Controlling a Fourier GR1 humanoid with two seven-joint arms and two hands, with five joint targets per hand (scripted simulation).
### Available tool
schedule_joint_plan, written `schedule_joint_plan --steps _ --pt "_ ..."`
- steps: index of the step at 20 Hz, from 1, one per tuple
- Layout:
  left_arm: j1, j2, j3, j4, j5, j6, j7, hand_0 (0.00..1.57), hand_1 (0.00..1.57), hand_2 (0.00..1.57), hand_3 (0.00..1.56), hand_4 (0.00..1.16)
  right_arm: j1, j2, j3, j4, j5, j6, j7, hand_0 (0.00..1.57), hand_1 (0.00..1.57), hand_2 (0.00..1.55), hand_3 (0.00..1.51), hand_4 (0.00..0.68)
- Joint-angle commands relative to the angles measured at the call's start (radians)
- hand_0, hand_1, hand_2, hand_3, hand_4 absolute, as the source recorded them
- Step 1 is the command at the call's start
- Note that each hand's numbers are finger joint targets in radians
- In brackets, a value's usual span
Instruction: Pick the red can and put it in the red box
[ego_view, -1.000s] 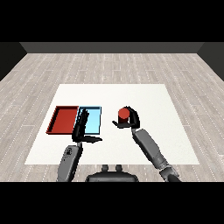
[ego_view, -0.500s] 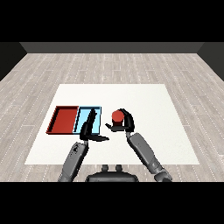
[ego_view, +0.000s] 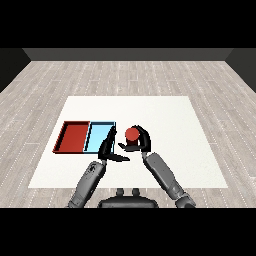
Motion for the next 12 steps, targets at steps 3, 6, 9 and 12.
schedule_joint_plan --steps 3,6,9,12 --pt "-0.055 0.000 0.029 0.091 0.042 -0.039 -0.006 0.00 0.00 0.00 0.00 0.00 -0.048 0.003 0.061 0.043 -0.054 -0.056 -0.031 1.45 1.45 1.44 1.38 0.635" --pt "0.032 0.000 -0.039 0.045 0.008 -0.016 -0.041 0.00 0.00 0.00 0.00 0.00 -0.012 0.003 0.013 -0.030 -0.007 -0.006 0.034 1.44 1.44 1.43 1.39 0.633" --pt "-0.028 0.000 -0.052 0.084 0.041 0.008 -0.010 0.00 0.00 0.00 0.00 0.00 -0.027 0.003 -0.004 0.004 0.000 0.003 0.034 1.44 1.44 1.43 1.38 0.637" --pt "-0.131 0.000 -0.090 0.214 0.127 0.068 -0.084 0.00 0.00 0.00 0.00 0.00 -0.060 0.003 0.094 0.000 -0.062 -0.090 0.024 1.44 1.44 1.44 1.38 0.630"
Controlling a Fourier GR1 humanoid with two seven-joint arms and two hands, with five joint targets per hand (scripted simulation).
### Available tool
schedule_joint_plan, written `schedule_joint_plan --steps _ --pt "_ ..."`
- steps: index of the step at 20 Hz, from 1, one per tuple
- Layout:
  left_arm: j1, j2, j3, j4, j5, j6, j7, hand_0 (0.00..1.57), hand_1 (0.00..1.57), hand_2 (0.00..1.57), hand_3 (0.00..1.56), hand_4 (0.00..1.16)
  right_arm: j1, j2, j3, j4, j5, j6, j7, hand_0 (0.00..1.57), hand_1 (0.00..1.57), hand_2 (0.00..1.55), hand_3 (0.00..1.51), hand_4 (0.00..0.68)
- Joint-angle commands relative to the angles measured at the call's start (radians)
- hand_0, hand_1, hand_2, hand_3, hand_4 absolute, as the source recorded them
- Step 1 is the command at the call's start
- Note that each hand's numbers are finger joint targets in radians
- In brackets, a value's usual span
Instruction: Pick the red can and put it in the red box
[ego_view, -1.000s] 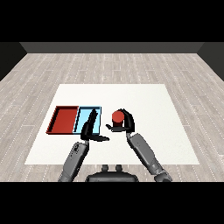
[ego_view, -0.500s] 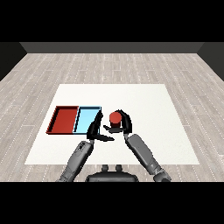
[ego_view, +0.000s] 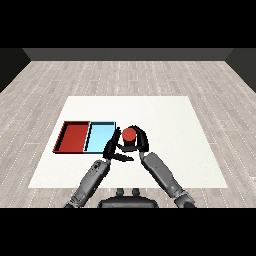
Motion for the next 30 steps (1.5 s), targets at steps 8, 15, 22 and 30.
schedule_joint_plan --steps 8,15,22,30 --pt "-0.086 0.000 -0.060 0.134 0.111 0.016 -0.107 0.00 0.00 0.00 0.00 0.00 -0.038 0.000 0.115 -0.031 -0.085 -0.087 -0.005 1.48 1.48 1.44 1.37 0.620" --pt "-0.105 0.000 -0.166 0.034 0.156 0.149 -0.027 0.00 0.00 0.00 0.00 0.00 -0.039 0.000 0.146 0.064 -0.114 -0.055 -0.085 1.48 1.48 1.46 1.37 0.620" --pt "-0.166 0.000 -0.076 0.127 0.085 0.227 -0.009 0.00 0.00 0.00 0.00 0.60 -0.105 0.000 0.197 0.118 -0.192 -0.100 -0.119 1.46 1.46 1.45 1.37 0.626" --pt "-0.123 0.000 -0.102 0.133 0.103 0.365 0.023 1.51 1.51 1.47 1.39 0.88 -0.049 0.000 0.196 0.044 -0.141 -0.091 -0.073 1.55 1.55 1.47 1.38 0.614"
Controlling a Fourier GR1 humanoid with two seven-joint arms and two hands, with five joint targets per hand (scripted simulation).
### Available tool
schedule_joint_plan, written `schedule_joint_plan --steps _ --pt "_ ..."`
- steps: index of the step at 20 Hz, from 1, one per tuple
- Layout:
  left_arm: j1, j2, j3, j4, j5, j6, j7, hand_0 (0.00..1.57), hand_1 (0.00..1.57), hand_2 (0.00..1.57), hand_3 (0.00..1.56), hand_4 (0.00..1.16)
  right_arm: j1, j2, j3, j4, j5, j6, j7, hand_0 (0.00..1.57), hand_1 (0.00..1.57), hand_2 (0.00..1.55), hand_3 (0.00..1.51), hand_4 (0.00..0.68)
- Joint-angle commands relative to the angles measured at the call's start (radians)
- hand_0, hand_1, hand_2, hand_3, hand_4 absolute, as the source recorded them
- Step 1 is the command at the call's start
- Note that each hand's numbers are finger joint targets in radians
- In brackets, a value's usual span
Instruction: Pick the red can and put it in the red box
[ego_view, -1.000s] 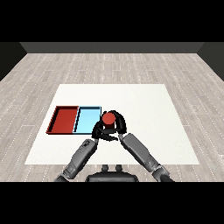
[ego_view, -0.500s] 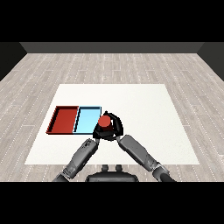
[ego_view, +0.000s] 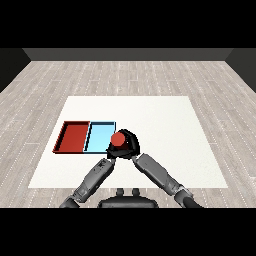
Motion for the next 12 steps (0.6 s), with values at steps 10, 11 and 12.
schedule_joint_plan --steps 10,11,12 --pt "-0.045 -0.005 0.074 -0.003 -0.034 0.092 -0.007 1.57 1.57 1.53 1.43 0.97 -0.018 0.008 0.031 -0.082 -0.048 -0.033 0.037 1.45 1.45 1.44 1.38 0.597" --pt "-0.060 -0.009 0.052 -0.001 -0.017 0.110 -0.017 1.57 1.57 1.53 1.44 1.04 0.014 0.008 0.021 -0.032 -0.117 -0.009 -0.062 1.42 1.42 1.41 1.36 0.474" --pt "-0.031 -0.009 -0.007 -0.045 -0.021 0.195 0.003 1.57 1.57 1.53 1.44 1.08 -0.070 0.008 0.015 0.007 -0.147 -0.010 -0.037 1.32 1.32 1.32 1.25 0.123"
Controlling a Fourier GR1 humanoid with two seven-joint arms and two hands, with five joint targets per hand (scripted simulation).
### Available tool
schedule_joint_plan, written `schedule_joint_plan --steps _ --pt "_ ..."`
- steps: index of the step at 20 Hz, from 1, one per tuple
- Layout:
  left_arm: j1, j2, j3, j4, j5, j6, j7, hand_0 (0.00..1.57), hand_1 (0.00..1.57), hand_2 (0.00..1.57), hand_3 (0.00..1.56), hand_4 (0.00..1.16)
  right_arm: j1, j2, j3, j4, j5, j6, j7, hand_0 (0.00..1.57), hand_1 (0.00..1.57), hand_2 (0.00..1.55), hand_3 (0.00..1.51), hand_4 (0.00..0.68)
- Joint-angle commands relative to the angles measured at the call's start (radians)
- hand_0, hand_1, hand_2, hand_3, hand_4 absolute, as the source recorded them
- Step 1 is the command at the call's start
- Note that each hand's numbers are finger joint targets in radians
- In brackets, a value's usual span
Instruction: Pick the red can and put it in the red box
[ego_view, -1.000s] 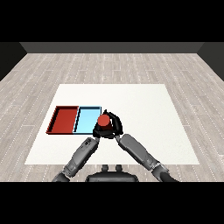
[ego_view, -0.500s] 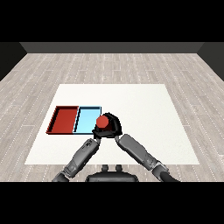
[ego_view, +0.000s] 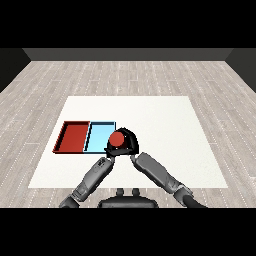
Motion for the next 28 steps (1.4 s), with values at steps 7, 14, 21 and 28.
schedule_joint_plan --steps 7,14,21,28 --pt "0.039 -0.013 0.017 -0.096 -0.086 0.022 0.074 1.57 1.57 1.53 1.45 1.12 0.048 0.010 -0.044 -0.029 0.158 0.062 0.101 0.00 0.00 0.00 0.00 0.000" --pt "0.020 -0.018 0.044 0.014 -0.029 0.002 -0.011 1.57 1.57 1.57 1.50 1.14 0.045 0.010 -0.098 0.024 0.134 0.090 0.035 0.00 0.00 0.00 0.00 0.000" --pt "0.078 0.029 0.053 -0.059 -0.058 -0.042 0.032 1.57 1.57 1.57 1.49 1.14 0.137 -0.062 -0.200 -0.221 0.211 0.113 0.125 0.00 0.00 0.00 0.00 0.000" --pt "-0.039 0.113 0.156 0.024 -0.104 -0.027 0.057 1.57 1.57 1.57 1.48 1.13 0.310 -0.236 -0.310 -0.508 0.151 0.176 0.172 0.00 0.00 0.00 0.00 0.000"
